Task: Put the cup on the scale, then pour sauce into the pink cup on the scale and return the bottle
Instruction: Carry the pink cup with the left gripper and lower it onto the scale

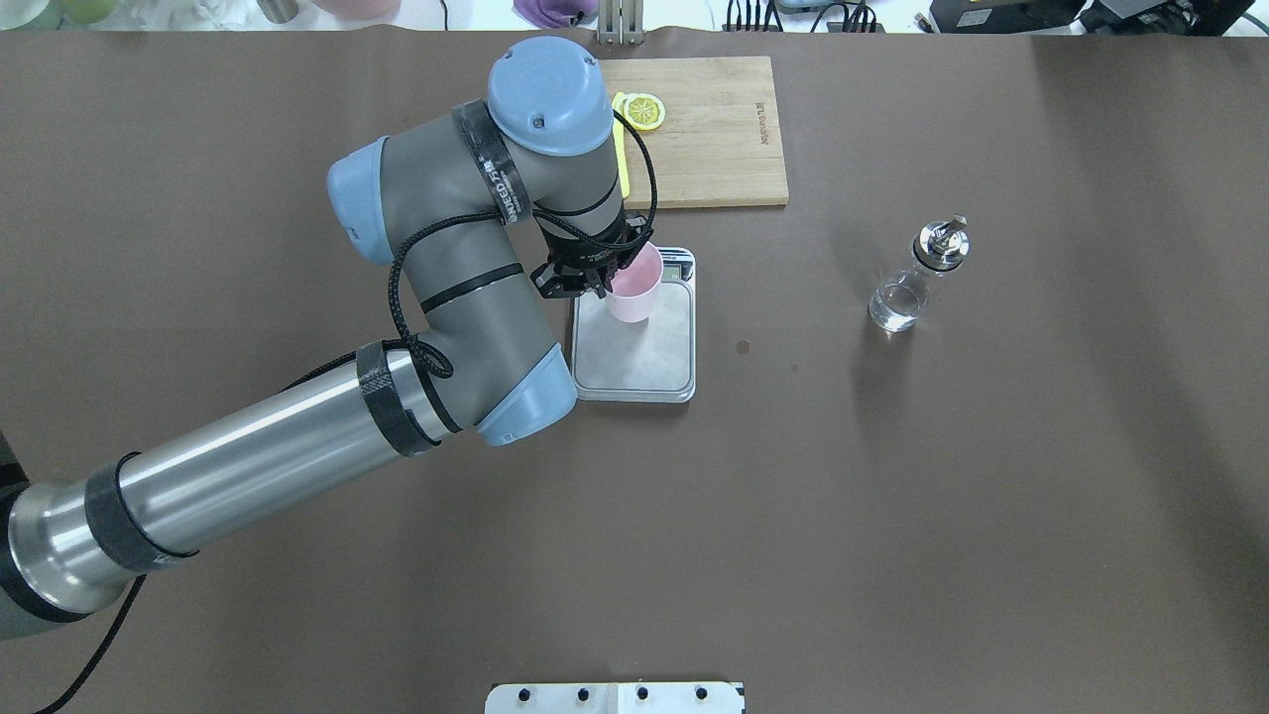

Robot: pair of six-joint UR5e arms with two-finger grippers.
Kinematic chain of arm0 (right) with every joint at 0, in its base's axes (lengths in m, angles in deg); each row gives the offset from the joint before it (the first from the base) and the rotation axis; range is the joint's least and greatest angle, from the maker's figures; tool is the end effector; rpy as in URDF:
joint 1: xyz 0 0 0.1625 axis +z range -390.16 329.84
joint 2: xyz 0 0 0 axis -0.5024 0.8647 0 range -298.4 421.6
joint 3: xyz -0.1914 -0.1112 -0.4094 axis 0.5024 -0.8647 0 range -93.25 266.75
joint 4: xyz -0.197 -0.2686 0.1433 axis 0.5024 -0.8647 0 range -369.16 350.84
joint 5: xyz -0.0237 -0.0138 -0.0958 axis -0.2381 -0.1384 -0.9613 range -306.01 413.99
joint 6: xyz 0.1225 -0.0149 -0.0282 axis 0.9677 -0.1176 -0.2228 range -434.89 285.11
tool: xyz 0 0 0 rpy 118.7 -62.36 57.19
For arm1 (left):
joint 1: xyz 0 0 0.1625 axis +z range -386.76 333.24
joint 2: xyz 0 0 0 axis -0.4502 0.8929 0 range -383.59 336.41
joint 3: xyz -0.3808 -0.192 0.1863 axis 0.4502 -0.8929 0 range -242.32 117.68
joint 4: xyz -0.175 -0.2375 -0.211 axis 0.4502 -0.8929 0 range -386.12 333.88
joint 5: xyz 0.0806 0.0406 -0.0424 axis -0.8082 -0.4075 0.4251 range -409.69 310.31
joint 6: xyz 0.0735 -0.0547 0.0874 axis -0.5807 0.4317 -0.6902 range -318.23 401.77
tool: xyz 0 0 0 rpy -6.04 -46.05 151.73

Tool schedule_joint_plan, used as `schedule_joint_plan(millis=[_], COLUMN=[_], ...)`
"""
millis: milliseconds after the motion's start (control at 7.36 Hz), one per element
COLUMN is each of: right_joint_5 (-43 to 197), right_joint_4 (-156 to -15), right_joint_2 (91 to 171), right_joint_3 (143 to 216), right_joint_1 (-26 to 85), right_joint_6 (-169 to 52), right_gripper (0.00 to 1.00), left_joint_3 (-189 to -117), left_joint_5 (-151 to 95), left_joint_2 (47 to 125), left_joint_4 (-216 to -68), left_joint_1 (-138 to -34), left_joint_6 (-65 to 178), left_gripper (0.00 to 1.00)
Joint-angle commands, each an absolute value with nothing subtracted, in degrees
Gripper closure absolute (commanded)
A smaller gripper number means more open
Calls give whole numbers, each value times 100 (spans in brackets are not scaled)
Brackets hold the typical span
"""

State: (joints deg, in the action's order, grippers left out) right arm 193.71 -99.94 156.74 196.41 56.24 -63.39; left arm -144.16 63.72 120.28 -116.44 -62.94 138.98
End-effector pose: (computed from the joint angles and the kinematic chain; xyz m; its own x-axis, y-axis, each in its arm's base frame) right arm 0.0115 -0.4025 0.5973 0.6333 -0.0237 0.7735 -0.0666 0.9942 0.0850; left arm 0.5678 -0.5182 0.2043 0.5169 -0.5207 -0.6795 0.3788 0.8509 -0.3640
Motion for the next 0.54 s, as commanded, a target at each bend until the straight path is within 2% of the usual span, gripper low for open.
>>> schedule_joint_plan(millis=[0, 408], right_joint_5=[19374, 19383], right_joint_4=[-9995, -9995], right_joint_2=[15670, 15670], right_joint_3=[19635, 19635], right_joint_1=[5624, 5624], right_joint_6=[-6338, -6329], right_gripper=[0, 0], left_joint_3=[-14887, -14845], left_joint_5=[6387, 6352], left_joint_2=[11722, 11747], left_joint_4=[-11524, -11524], left_joint_1=[-6253, -6139], left_joint_6=[13906, 13932], left_gripper=[100, 100])
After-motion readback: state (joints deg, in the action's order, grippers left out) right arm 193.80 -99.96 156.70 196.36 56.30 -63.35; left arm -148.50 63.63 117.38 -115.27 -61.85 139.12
